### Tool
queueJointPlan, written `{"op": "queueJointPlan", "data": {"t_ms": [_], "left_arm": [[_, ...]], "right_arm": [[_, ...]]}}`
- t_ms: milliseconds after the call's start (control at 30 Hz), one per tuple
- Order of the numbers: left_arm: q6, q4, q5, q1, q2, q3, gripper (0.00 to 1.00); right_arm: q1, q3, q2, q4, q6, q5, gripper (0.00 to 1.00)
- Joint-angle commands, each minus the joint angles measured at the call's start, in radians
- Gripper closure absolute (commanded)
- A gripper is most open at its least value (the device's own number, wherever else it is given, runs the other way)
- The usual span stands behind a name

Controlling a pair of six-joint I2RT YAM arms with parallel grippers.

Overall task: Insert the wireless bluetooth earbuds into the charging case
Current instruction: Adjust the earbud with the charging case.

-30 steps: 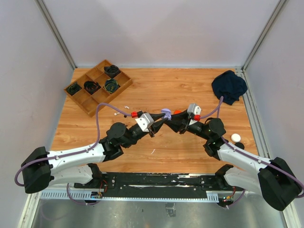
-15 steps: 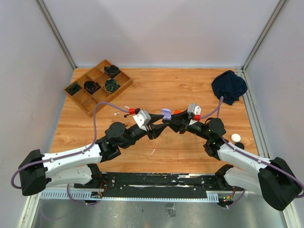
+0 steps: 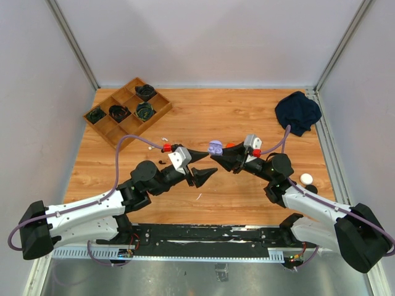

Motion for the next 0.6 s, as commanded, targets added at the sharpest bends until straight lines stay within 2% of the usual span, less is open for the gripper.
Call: {"op": "queueJointPlan", "data": {"t_ms": [0, 233, 567], "left_arm": [[0.106, 0.037, 0.042, -0.007, -0.019, -0.042, 0.35], [0.215, 0.089, 0.048, -0.006, -0.025, -0.059, 0.34], [0.241, 0.131, 0.068, -0.007, 0.004, -0.040, 0.34]], "right_arm": [[-0.023, -0.013, 0.000, 0.071, 0.008, -0.012, 0.84], [-0.022, -0.024, 0.007, 0.104, 0.008, -0.022, 0.84], [-0.022, -0.027, 0.012, 0.119, 0.013, -0.028, 0.84]]}}
